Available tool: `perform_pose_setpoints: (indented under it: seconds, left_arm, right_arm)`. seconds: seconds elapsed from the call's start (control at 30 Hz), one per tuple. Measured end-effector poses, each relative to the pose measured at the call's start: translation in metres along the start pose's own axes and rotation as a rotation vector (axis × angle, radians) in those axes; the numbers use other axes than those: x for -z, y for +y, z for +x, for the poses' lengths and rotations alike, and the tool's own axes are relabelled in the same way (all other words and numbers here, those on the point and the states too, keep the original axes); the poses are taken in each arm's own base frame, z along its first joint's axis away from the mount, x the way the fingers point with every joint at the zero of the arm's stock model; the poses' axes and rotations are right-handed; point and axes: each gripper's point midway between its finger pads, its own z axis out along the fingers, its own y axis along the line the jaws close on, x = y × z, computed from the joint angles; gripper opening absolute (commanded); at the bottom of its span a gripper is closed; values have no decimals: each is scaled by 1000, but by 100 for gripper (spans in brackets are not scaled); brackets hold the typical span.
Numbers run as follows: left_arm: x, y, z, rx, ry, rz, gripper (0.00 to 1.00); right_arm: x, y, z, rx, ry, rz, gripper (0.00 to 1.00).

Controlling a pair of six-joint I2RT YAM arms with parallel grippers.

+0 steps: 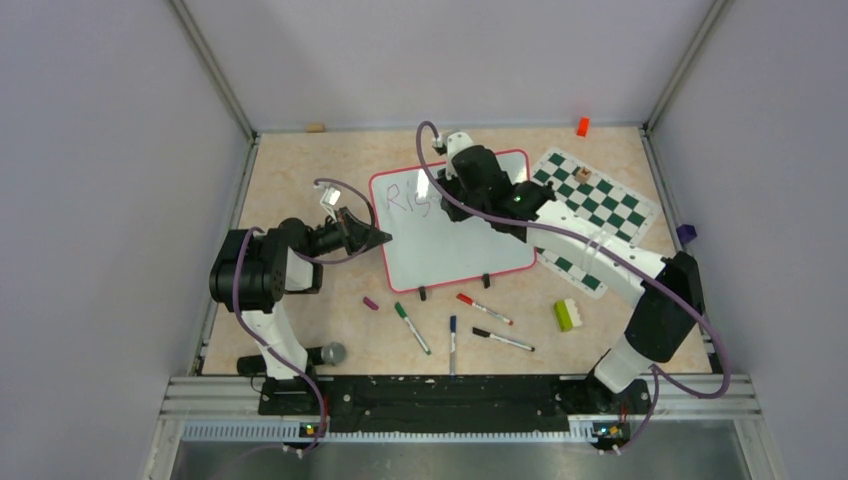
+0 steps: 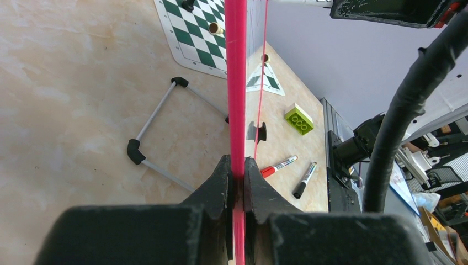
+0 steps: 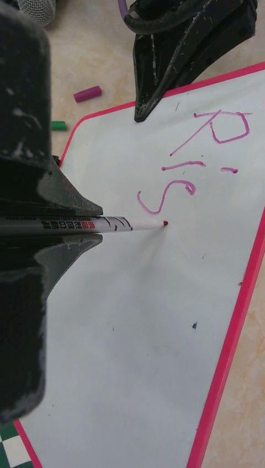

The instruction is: Write a sentence on the whiteboard

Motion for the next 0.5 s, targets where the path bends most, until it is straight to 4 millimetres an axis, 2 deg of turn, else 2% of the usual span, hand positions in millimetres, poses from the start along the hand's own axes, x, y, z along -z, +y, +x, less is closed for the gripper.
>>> perform_pose_setpoints:
  seconds: [0.5]
  left_arm:
    - [0,1,0,10,-3,-6,0]
  right_arm:
    - [2,-11,3,6,8,67,0]
